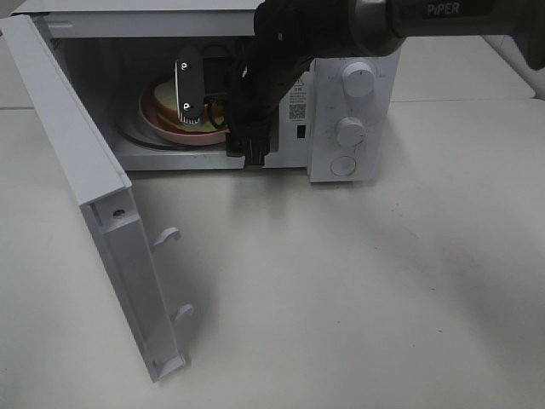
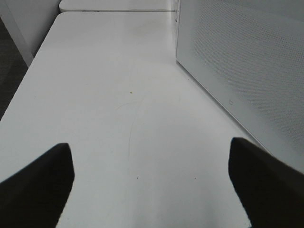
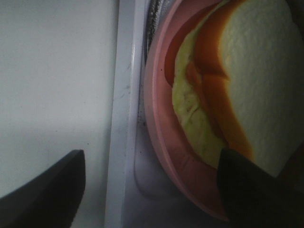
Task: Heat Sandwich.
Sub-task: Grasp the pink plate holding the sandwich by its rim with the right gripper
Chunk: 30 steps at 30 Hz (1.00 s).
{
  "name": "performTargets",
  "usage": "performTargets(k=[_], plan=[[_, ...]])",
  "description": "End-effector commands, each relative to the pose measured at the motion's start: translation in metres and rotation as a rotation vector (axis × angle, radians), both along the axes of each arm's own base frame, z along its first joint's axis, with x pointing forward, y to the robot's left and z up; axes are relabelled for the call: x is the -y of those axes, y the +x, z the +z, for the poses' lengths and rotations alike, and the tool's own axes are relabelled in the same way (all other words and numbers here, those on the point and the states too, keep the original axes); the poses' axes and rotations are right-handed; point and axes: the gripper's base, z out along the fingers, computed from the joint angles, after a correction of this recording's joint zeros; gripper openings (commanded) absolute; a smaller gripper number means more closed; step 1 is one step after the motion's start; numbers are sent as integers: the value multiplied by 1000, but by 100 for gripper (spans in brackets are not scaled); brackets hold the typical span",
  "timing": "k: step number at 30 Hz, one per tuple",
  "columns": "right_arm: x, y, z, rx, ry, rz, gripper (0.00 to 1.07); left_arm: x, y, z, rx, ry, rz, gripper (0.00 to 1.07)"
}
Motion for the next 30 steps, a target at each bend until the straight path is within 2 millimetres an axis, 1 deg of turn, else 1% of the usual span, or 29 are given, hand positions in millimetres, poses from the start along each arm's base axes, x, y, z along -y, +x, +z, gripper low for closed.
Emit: performTargets(k=[1,7,15,22,28,30], plan=[[1,5,1,20,17,-7,74,1,-2,0,23,-3,-2,82],[0,6,-3,22,21,-3,74,1,-2,0,23,-3,-2,82],[-3,9,-16,24,34,-3,74,1,-2,0,23,-3,-2,82],[-9,18,-16,38,65,-24,74,1,-2,0,23,-3,-2,82],[-12,22,-21,28,85,-51,71,1,-2,0,23,-3,-2,82],[-12,22,-27,20,78,-51,70,1,-2,0,23,-3,-2,82]])
